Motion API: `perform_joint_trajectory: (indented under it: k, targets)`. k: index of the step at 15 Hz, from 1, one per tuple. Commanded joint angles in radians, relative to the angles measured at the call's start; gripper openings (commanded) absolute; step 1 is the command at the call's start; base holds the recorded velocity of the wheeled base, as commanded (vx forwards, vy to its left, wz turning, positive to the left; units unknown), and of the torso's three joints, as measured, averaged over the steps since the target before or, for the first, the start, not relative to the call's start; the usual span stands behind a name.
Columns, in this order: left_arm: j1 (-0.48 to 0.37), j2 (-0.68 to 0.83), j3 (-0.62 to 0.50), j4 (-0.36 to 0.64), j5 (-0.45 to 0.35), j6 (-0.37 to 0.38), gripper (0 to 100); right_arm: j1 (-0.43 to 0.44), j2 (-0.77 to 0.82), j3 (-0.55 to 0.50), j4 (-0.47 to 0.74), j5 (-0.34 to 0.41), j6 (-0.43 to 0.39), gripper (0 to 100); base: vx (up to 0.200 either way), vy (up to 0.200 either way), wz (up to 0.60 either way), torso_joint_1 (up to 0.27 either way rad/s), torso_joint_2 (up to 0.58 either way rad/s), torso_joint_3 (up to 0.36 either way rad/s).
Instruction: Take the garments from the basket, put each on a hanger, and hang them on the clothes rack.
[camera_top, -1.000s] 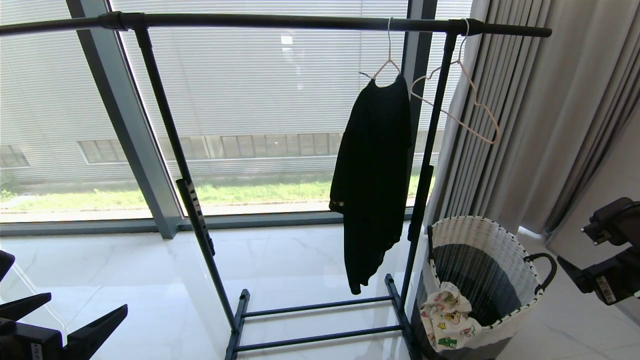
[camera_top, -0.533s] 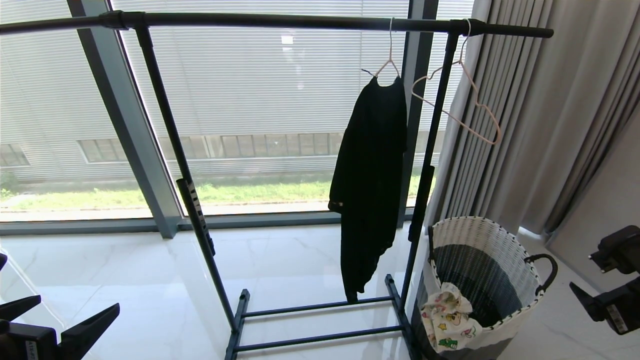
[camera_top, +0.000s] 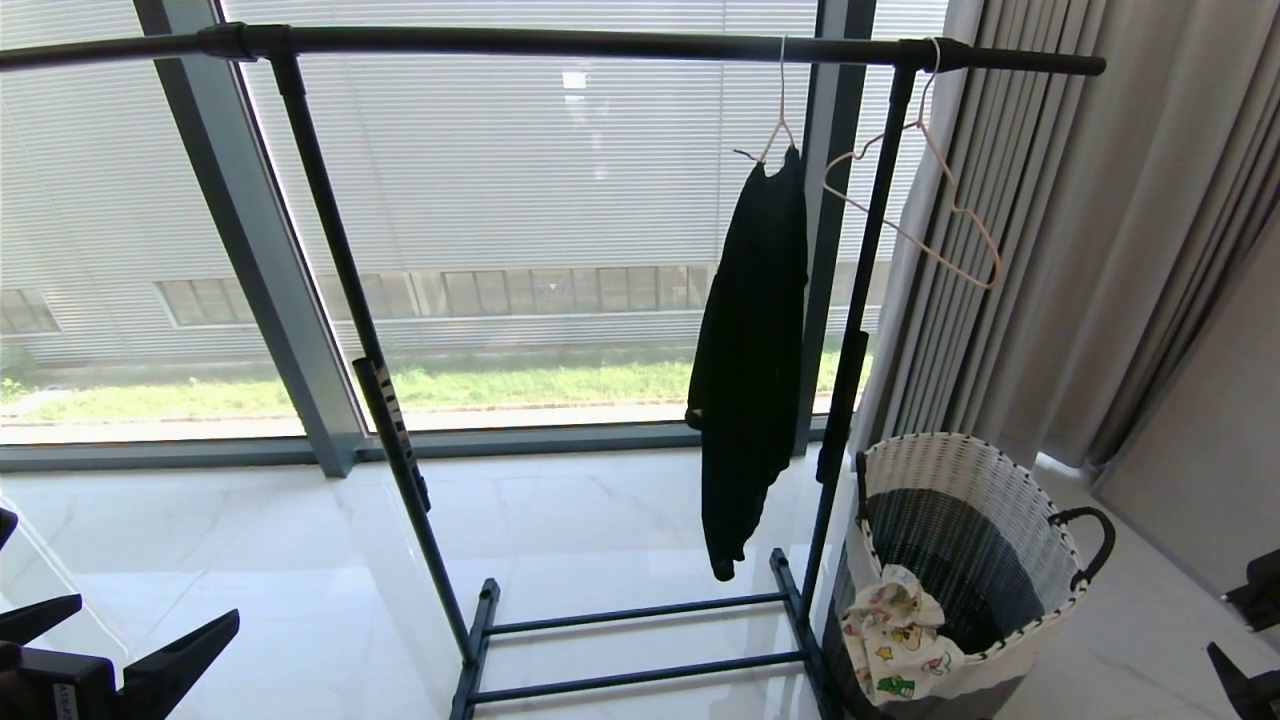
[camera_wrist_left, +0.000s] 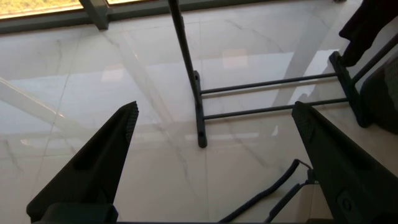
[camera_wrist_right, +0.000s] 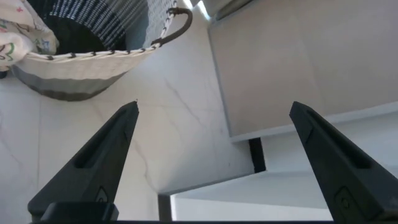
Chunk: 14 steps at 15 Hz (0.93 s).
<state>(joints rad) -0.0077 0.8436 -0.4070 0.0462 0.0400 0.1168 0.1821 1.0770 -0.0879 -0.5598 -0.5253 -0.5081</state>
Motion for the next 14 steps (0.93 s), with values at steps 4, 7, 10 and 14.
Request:
perform_joint_trajectory:
  k: [4,7,10,14]
  targets:
    - [0.0,0.002,0.002,0.0,0.0,-0.002,100,0.0,0.066,-0.009,0.001,0.142,-0.02,100,0.2,0.0,0.0,0.0,0.0,0.004]
    - [0.0,0.003,0.002,0.0,0.0,-0.002,100,0.0,0.126,-0.029,0.0,0.146,-0.018,100,0.133,0.0,0.0,0.008,0.0,0.003]
    - [0.0,0.003,0.002,0.0,0.001,0.001,100,0.023,0.228,-0.029,0.0,0.219,-0.017,100,0.0,0.0,0.0,0.0,0.0,0.0]
    - [0.002,0.002,0.022,0.0,0.001,0.006,100,0.112,0.478,-0.072,-0.008,0.327,0.06,100,0.0,0.0,0.0,0.0,0.0,0.0]
